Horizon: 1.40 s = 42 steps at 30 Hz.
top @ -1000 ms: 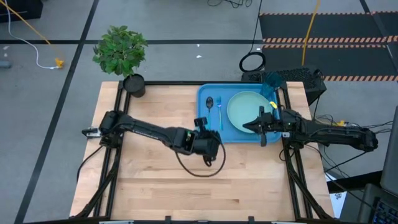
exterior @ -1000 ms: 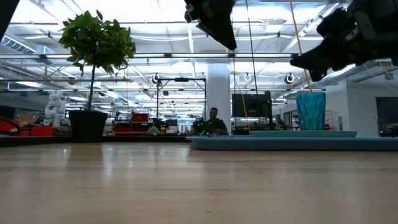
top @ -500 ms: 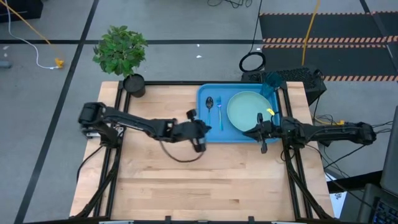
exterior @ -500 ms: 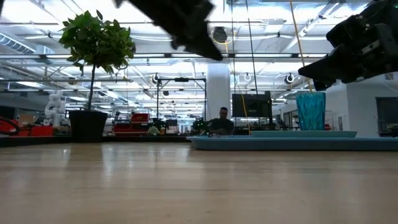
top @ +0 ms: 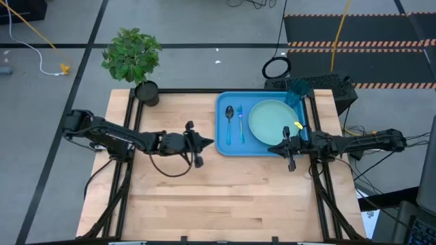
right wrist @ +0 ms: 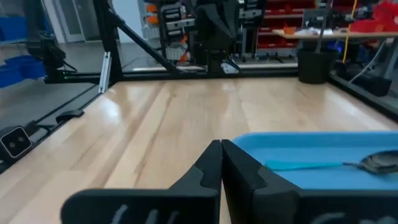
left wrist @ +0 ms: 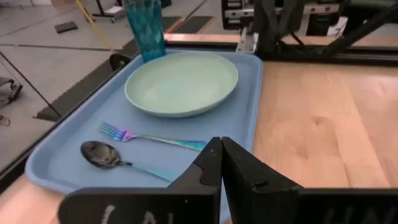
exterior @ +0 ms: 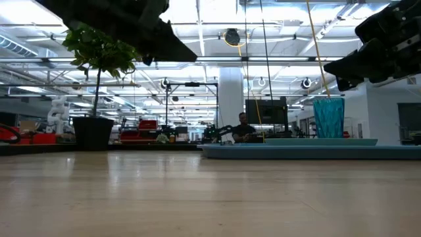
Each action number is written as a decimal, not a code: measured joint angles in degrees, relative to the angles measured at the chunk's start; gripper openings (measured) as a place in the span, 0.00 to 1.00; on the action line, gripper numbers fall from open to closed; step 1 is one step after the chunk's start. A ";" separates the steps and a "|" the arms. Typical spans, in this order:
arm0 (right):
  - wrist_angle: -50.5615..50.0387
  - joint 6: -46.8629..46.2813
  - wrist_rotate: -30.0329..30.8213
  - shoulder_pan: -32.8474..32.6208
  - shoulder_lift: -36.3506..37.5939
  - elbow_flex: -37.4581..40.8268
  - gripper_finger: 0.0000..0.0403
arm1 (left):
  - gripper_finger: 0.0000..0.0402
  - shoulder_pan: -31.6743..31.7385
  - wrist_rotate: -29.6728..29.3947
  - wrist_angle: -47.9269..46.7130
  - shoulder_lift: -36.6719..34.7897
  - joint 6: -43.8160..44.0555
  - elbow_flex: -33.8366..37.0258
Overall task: Pick and place plate/cup/fork/spoon on tray
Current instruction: Return to Home Position
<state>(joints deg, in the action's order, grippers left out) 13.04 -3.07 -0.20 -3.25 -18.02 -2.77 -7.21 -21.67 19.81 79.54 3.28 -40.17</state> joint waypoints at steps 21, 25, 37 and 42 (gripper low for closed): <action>-4.49 7.20 3.35 -4.88 13.12 0.11 0.00 | 0.08 -2.12 1.53 -0.12 -1.85 12.16 0.40; -6.10 8.31 3.30 -4.20 17.01 0.13 0.00 | 0.08 -3.95 1.55 -0.51 -1.85 10.81 0.40; -4.74 10.05 -1.20 0.30 17.47 1.95 0.00 | 0.08 -6.07 0.63 1.58 -1.82 8.84 0.40; -4.75 9.81 -2.65 2.30 17.69 1.95 0.00 | 0.08 -6.09 0.63 1.81 -1.82 8.84 0.40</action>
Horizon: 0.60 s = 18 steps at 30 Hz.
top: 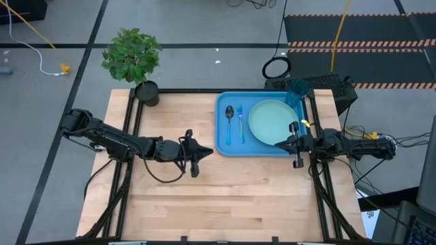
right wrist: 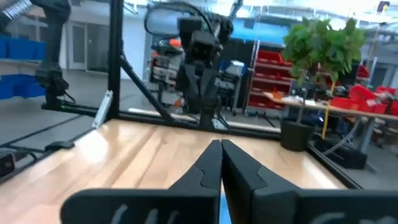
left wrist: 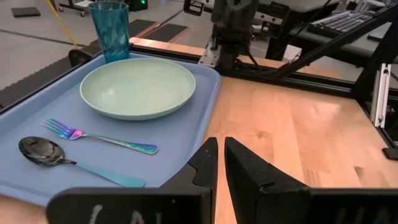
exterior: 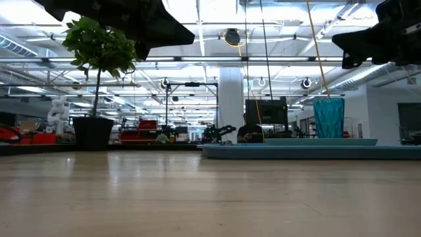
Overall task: Pick and place plate/cup/fork/spoon on tray
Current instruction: Return to Home Position
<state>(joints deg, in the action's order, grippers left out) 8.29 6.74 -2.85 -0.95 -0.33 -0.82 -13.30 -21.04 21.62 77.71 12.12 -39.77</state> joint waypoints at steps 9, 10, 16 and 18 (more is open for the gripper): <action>-3.65 -1.48 1.53 2.34 0.01 0.00 0.00 | 0.08 0.01 0.00 1.29 0.00 -0.01 -0.02; -3.92 -1.55 1.47 2.42 0.01 0.00 0.00 | 0.08 -0.01 0.00 1.31 0.00 -0.02 -0.02; -5.99 -1.95 1.34 2.45 0.01 0.00 0.00 | 0.08 -0.09 0.00 1.42 0.00 -1.33 -0.02; -6.60 -1.78 1.49 2.45 -0.03 0.00 0.00 | 0.08 -0.14 0.00 1.28 0.00 -1.91 -0.02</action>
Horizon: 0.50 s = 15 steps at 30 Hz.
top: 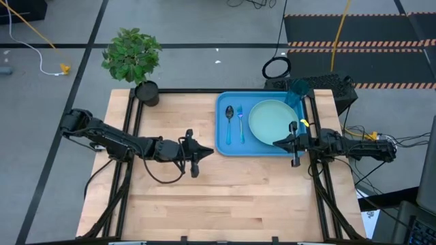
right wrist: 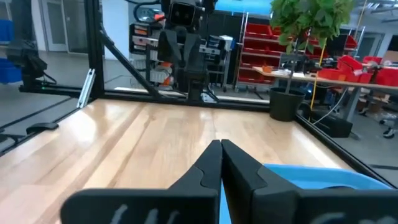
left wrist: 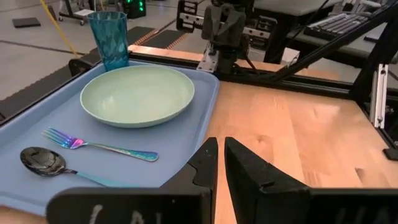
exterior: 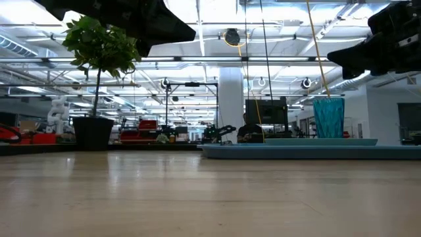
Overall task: Pick and place plate/cup/fork/spoon on tray
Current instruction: Return to Home Position
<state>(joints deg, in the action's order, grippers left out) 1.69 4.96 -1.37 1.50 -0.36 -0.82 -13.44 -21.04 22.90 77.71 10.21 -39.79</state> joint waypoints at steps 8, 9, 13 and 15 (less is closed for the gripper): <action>-0.27 -1.43 -0.04 -0.02 -0.13 -0.02 0.00 | 0.08 -2.31 1.62 -2.80 -0.04 -5.87 -0.03; -0.28 -1.46 -0.04 -0.02 -0.13 -0.02 0.00 | 0.08 -2.99 1.87 -3.42 -0.44 -6.68 0.42; -0.02 -1.01 -0.09 -0.02 -0.16 -0.02 0.00 | 0.08 -4.28 2.10 -1.30 -3.97 -7.05 4.85; 0.17 -1.21 -0.20 -0.02 -0.26 -0.02 0.00 | 0.08 -4.32 1.47 -0.13 -6.43 -6.37 8.23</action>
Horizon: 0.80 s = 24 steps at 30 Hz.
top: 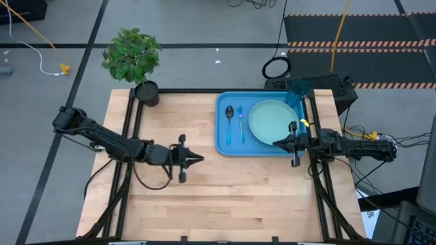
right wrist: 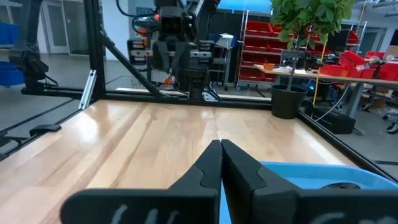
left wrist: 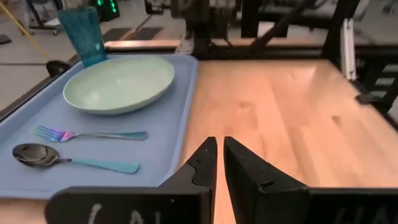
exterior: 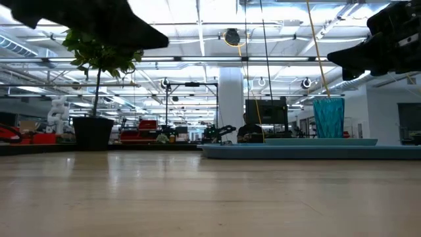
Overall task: Pick and place plate/cup/fork/spoon on tray
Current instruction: Return to Home Position
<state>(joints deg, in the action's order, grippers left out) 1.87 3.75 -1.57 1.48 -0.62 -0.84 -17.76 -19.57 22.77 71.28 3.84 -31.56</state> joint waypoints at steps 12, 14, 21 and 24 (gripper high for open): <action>0.00 -0.05 -0.01 0.00 -0.22 0.00 0.00 | 0.08 -0.43 0.17 8.14 -12.08 0.48 14.33; 0.00 -0.05 -0.01 0.00 -0.22 0.00 0.00 | 0.08 -0.36 1.69 8.62 -13.58 -1.53 16.13; 0.00 -0.05 0.00 0.00 -0.22 0.00 0.00 | 0.08 1.65 4.63 8.89 -23.70 -4.87 21.64; 0.00 -0.05 0.00 0.00 -0.22 0.00 0.00 | 0.08 2.91 7.21 8.87 -28.44 -5.87 23.80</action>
<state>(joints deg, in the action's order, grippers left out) 1.87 3.70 -1.56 1.48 -0.84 -0.84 -14.85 -12.36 31.64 42.85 -2.03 -7.76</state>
